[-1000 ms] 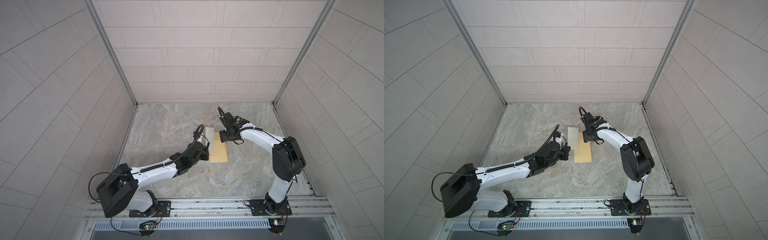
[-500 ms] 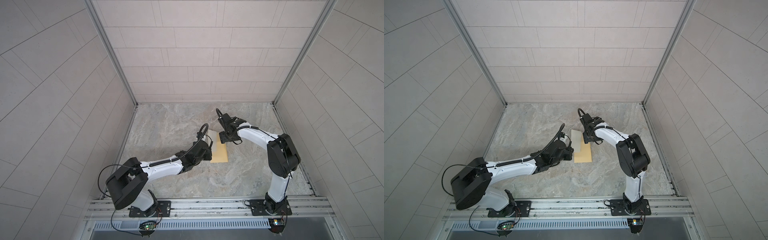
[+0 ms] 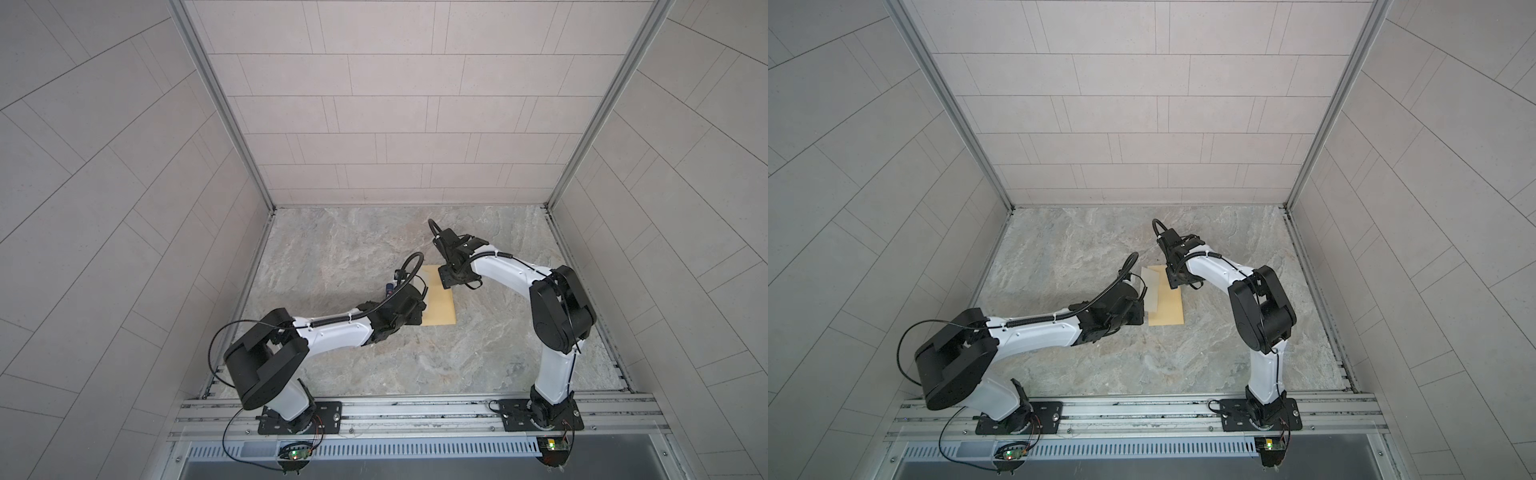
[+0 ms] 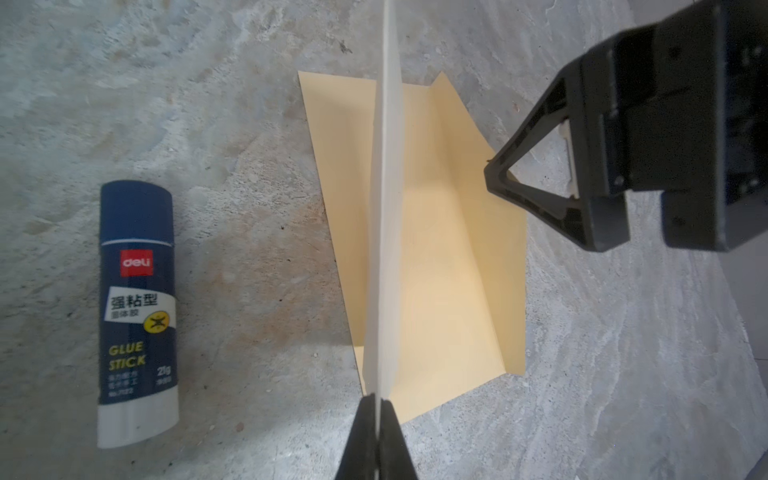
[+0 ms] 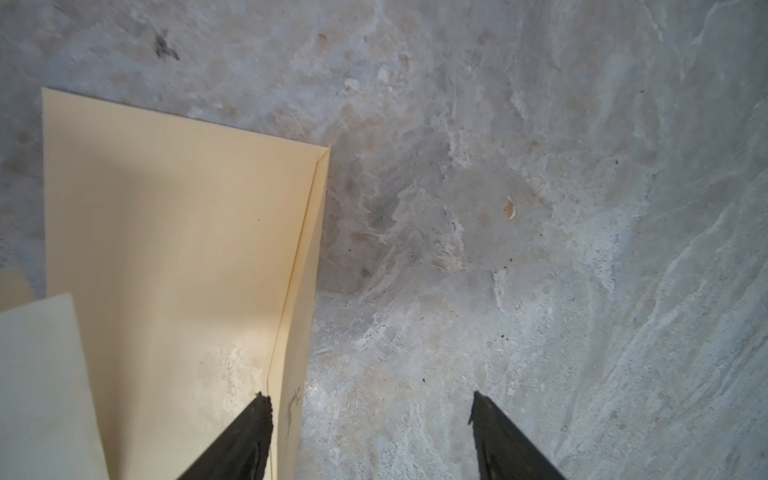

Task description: Place the letter into the envelope and seal it

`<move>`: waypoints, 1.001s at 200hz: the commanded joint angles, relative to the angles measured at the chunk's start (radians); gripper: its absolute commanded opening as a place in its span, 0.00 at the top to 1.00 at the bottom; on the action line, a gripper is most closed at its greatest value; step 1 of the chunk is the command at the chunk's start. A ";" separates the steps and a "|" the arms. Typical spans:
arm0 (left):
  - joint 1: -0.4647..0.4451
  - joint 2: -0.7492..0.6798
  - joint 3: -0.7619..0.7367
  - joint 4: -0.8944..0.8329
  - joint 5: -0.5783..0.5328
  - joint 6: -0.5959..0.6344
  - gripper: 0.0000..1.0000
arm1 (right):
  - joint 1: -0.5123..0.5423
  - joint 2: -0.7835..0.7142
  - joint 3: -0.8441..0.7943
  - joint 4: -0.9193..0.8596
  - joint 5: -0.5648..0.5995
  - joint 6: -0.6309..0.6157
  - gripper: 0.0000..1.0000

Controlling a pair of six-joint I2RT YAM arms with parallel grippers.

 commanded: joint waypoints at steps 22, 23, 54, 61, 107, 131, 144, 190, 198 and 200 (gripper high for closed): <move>-0.008 0.012 0.028 -0.060 -0.044 0.009 1.00 | 0.007 0.017 0.027 -0.054 0.070 -0.024 0.25; -0.008 0.012 0.028 -0.060 -0.044 0.009 1.00 | 0.007 0.017 0.027 -0.055 0.072 -0.025 0.25; -0.013 0.013 0.031 -0.063 -0.049 0.008 1.00 | 0.007 0.020 0.028 -0.065 0.096 -0.032 0.25; -0.013 0.014 0.032 -0.065 -0.051 0.010 1.00 | 0.007 0.021 0.028 -0.067 0.100 -0.035 0.25; -0.019 0.016 0.039 -0.075 -0.061 0.017 1.00 | 0.007 0.038 0.033 -0.089 0.131 -0.041 0.25; -0.020 0.018 0.044 -0.081 -0.063 0.020 1.00 | 0.007 0.050 0.035 -0.096 0.141 -0.045 0.25; -0.023 0.020 0.048 -0.082 -0.064 0.022 1.00 | 0.007 0.056 0.036 -0.098 0.148 -0.045 0.25; -0.029 0.026 0.058 -0.092 -0.072 0.029 1.00 | 0.006 0.086 0.034 -0.105 0.153 -0.049 0.25; -0.030 0.026 0.058 -0.093 -0.074 0.029 1.00 | 0.007 0.092 0.035 -0.107 0.151 -0.050 0.25; -0.029 0.026 0.058 -0.094 -0.074 0.029 1.00 | 0.006 0.094 0.035 -0.108 0.151 -0.050 0.25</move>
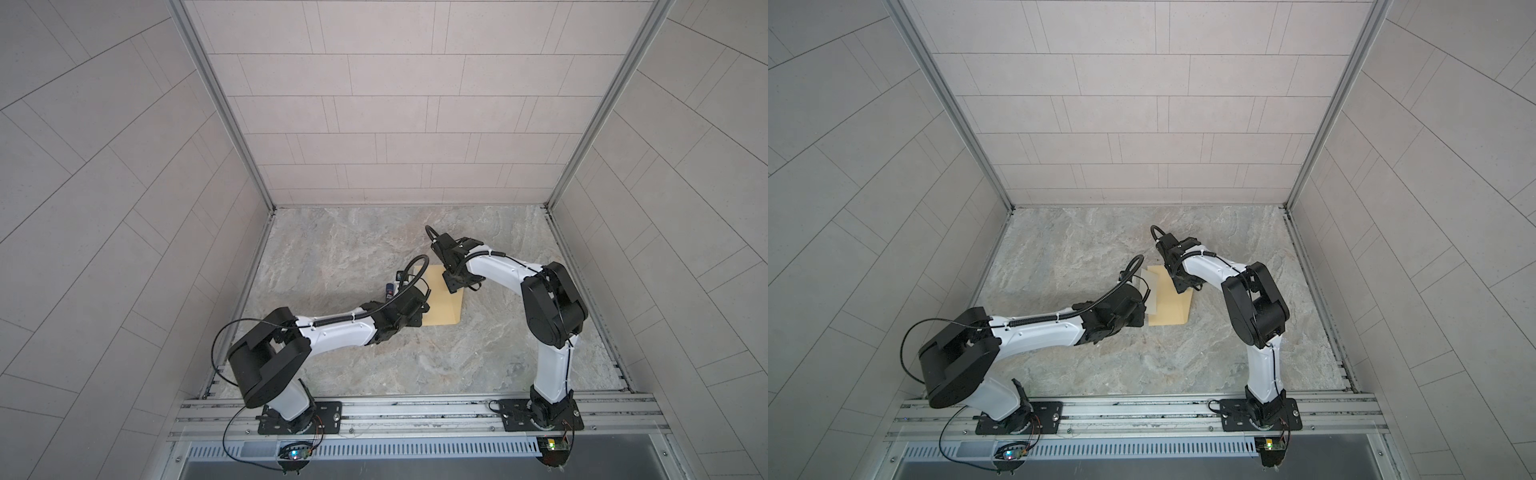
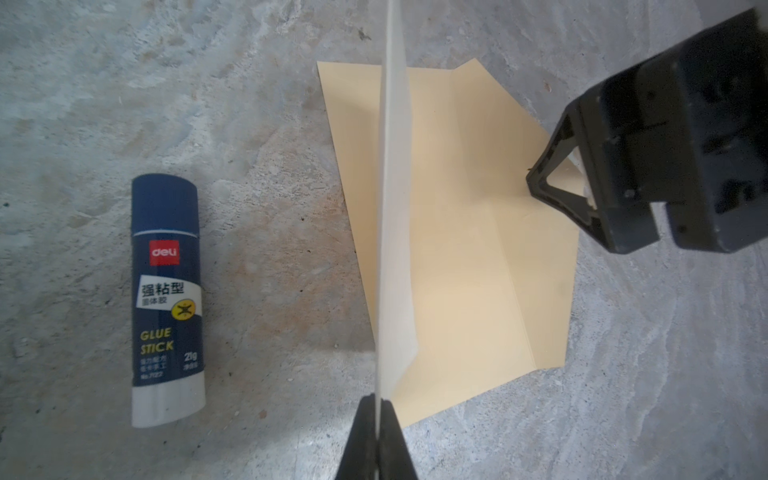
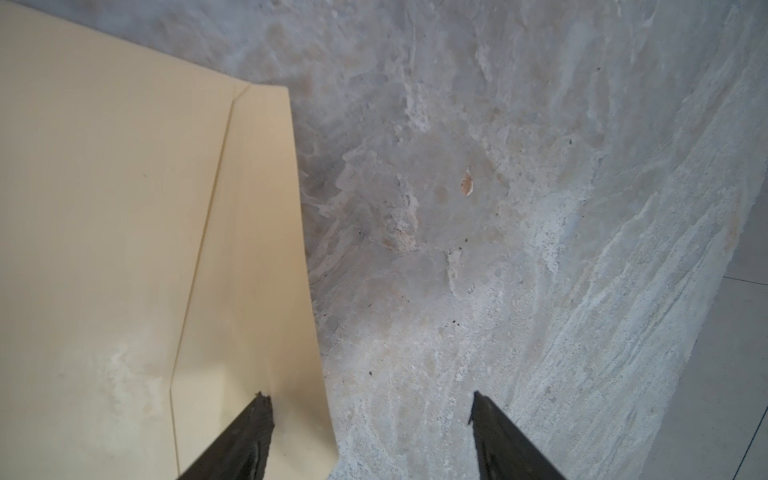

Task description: Place the letter into the envelope and seal it

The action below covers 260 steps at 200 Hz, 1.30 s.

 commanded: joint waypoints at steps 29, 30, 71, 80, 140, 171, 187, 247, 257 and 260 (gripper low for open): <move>-0.008 0.012 0.028 -0.024 -0.023 0.015 1.00 | 0.004 0.051 0.020 -0.037 0.026 -0.004 0.25; -0.008 0.012 0.028 -0.024 -0.023 0.015 1.00 | 0.004 0.052 0.020 -0.037 0.025 -0.004 0.25; -0.008 0.014 0.033 -0.028 -0.025 0.015 1.00 | 0.004 0.075 0.019 -0.042 0.010 -0.003 0.25; -0.009 0.015 0.033 -0.030 -0.026 0.015 1.00 | 0.004 0.077 0.018 -0.043 0.008 -0.003 0.25; -0.011 0.015 0.037 -0.034 -0.023 0.015 1.00 | 0.004 0.084 0.013 -0.051 -0.002 -0.003 0.25; -0.012 0.014 0.039 -0.035 -0.024 0.015 1.00 | 0.004 0.085 0.016 -0.057 -0.002 -0.001 0.25; -0.012 0.012 0.038 -0.035 -0.024 0.016 1.00 | 0.004 0.085 0.019 -0.057 -0.005 0.000 0.25; -0.012 -0.039 0.034 -0.024 -0.027 0.055 1.00 | 0.003 0.045 0.067 -0.080 -0.026 0.008 0.24; -0.012 -0.059 0.033 -0.021 -0.026 0.061 1.00 | 0.002 0.018 0.078 -0.083 -0.032 0.011 0.24; -0.012 -0.066 0.032 -0.018 -0.024 0.065 1.00 | 0.003 0.009 0.083 -0.084 -0.034 0.012 0.24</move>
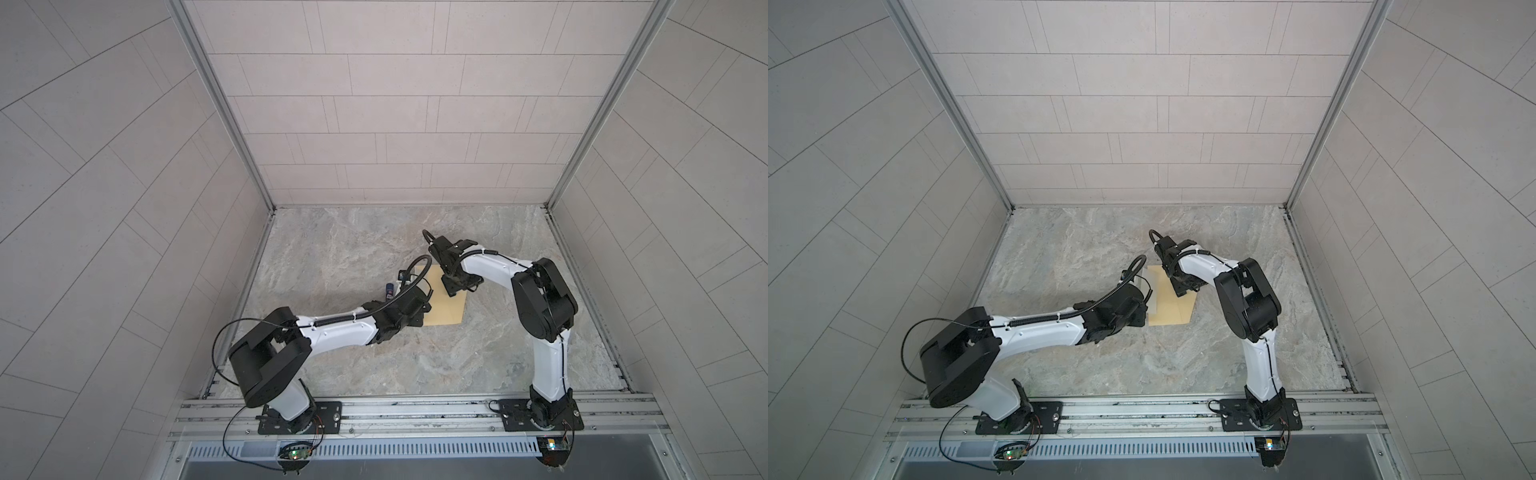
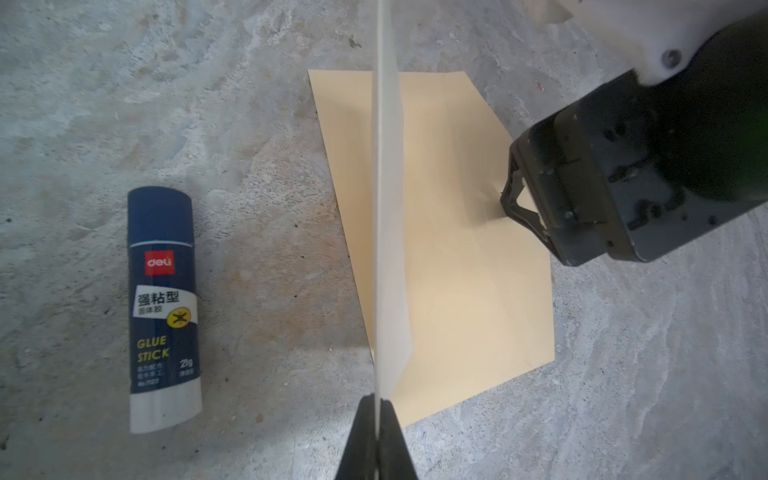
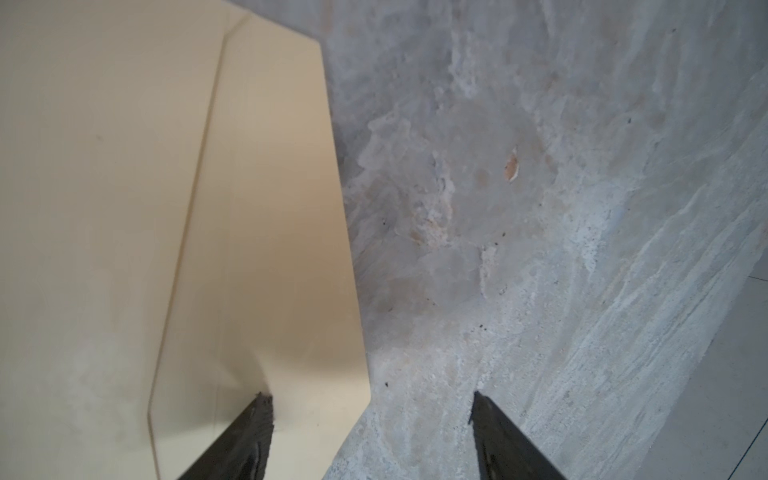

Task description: Place the letter into the envelope and seal it

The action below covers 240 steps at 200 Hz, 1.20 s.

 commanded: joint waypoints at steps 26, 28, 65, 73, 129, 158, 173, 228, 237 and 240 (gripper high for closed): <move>-0.005 -0.125 0.020 0.008 -0.005 0.048 1.00 | 0.003 -0.149 0.072 -0.055 -0.031 0.026 0.25; -0.005 -0.130 0.020 0.010 -0.006 0.047 1.00 | 0.003 -0.152 0.074 -0.055 -0.032 0.026 0.25; -0.005 -0.215 0.021 0.053 -0.004 0.072 1.00 | 0.003 -0.308 0.081 -0.036 -0.101 0.023 0.22; -0.004 -0.236 0.012 0.084 -0.004 0.076 1.00 | 0.002 -0.345 0.069 -0.017 -0.125 0.019 0.21; 0.028 -0.347 -0.010 0.209 0.097 0.030 1.00 | -0.011 -0.674 -0.191 0.319 -0.249 0.073 0.07; 0.073 -0.380 -0.024 0.288 0.195 -0.053 1.00 | -0.085 -0.836 -0.330 0.505 -0.407 0.186 0.04; 0.095 -0.393 -0.020 0.309 0.239 -0.093 1.00 | -0.122 -0.879 -0.368 0.576 -0.526 0.215 0.04; 0.157 -0.404 -0.036 0.466 0.373 -0.263 1.00 | -0.236 -0.953 -0.560 1.017 -0.898 0.478 0.07; 0.157 -0.407 -0.035 0.476 0.378 -0.265 1.00 | -0.241 -0.947 -0.584 1.091 -0.930 0.533 0.07; 0.157 -0.409 -0.034 0.478 0.380 -0.265 1.00 | -0.242 -0.943 -0.589 1.108 -0.938 0.550 0.07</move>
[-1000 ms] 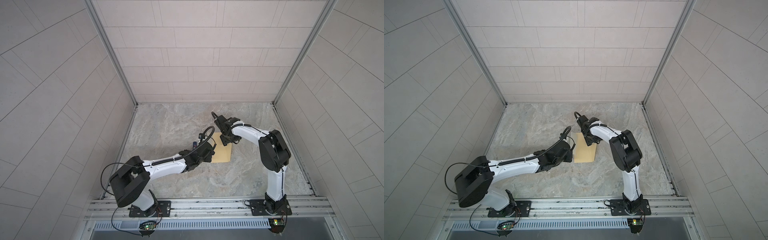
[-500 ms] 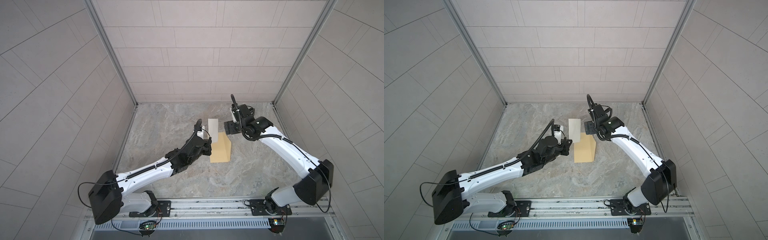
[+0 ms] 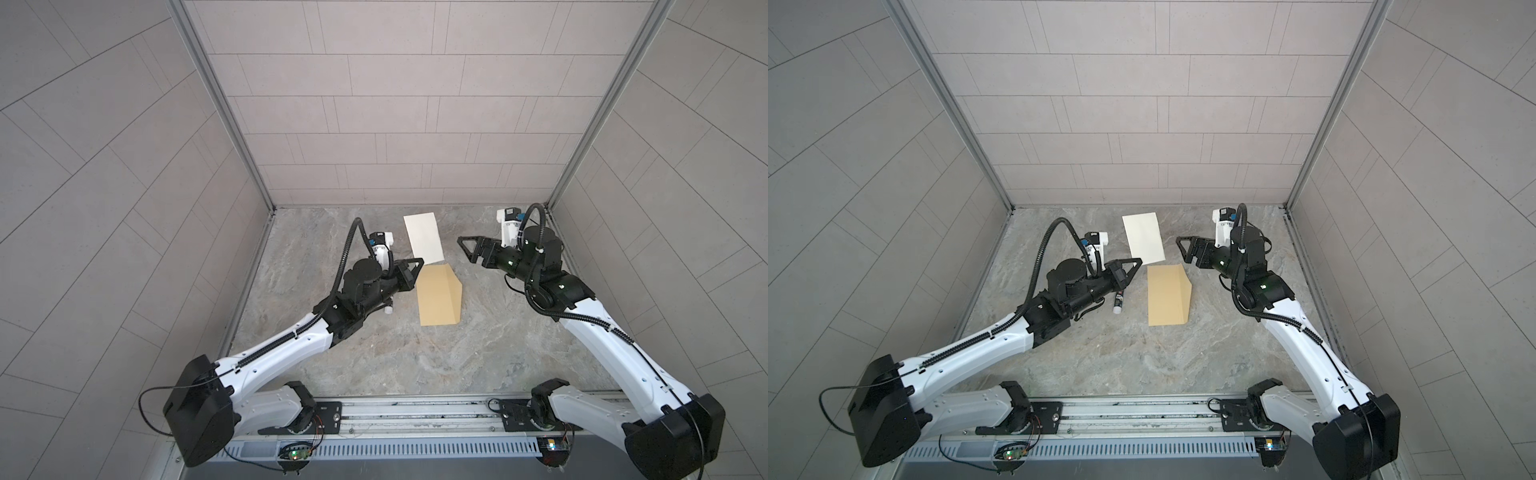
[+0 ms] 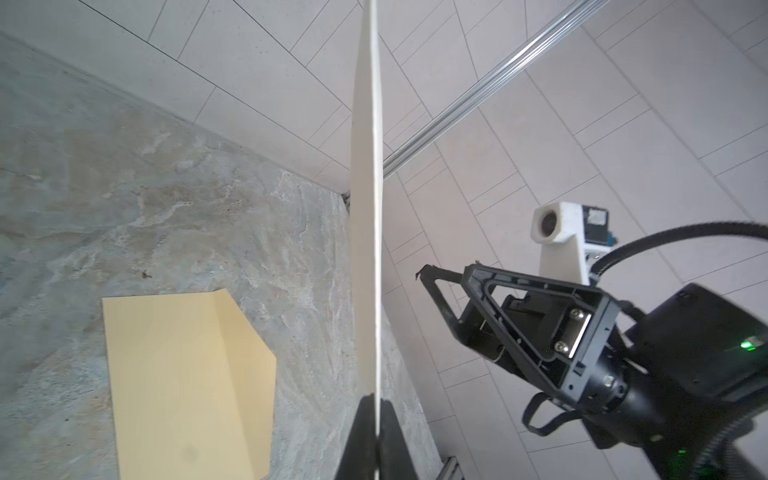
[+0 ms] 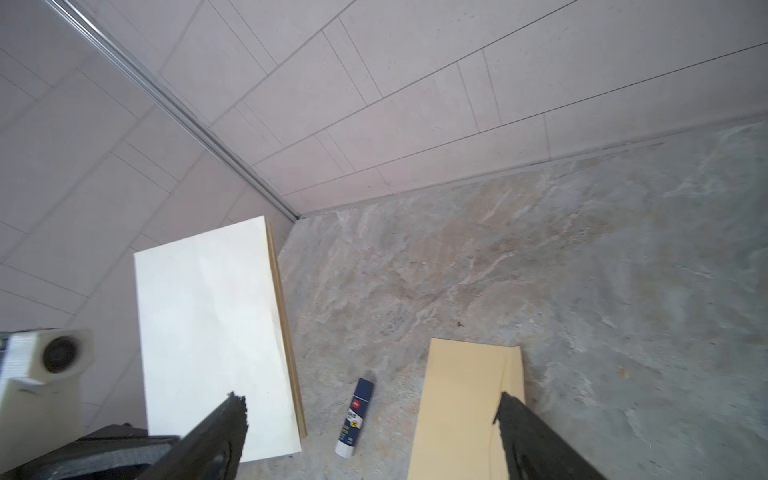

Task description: Place the letter into the envelope and seal it

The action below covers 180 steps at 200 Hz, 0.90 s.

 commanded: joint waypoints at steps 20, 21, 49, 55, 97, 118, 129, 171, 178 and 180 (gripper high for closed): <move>0.006 -0.030 -0.011 0.110 0.069 -0.074 1.00 | -0.014 0.024 -0.070 0.364 -0.230 0.273 0.08; 0.006 -0.030 -0.011 0.111 0.068 -0.076 1.00 | -0.015 0.025 -0.072 0.368 -0.232 0.276 0.08; 0.008 -0.027 -0.024 0.168 0.082 -0.111 1.00 | -0.015 0.052 -0.106 0.507 -0.258 0.380 0.11; 0.008 -0.027 -0.024 0.178 0.083 -0.119 1.00 | -0.013 0.057 -0.112 0.526 -0.261 0.396 0.11; 0.008 -0.023 -0.023 0.219 0.096 -0.142 1.00 | 0.012 0.105 -0.143 0.654 -0.302 0.510 0.12; 0.008 -0.023 -0.025 0.219 0.097 -0.146 1.00 | 0.032 0.120 -0.153 0.717 -0.301 0.556 0.15; 0.008 -0.022 -0.025 0.220 0.099 -0.152 1.00 | 0.041 0.123 -0.149 0.719 -0.301 0.559 0.18; 0.008 -0.015 -0.030 0.216 0.097 -0.153 1.00 | 0.080 0.134 -0.122 0.725 -0.288 0.562 0.33; 0.008 -0.011 -0.030 0.216 0.100 -0.153 1.00 | 0.083 0.136 -0.121 0.728 -0.284 0.565 0.37; 0.008 -0.011 -0.030 0.216 0.102 -0.153 1.00 | 0.083 0.136 -0.121 0.728 -0.283 0.566 0.37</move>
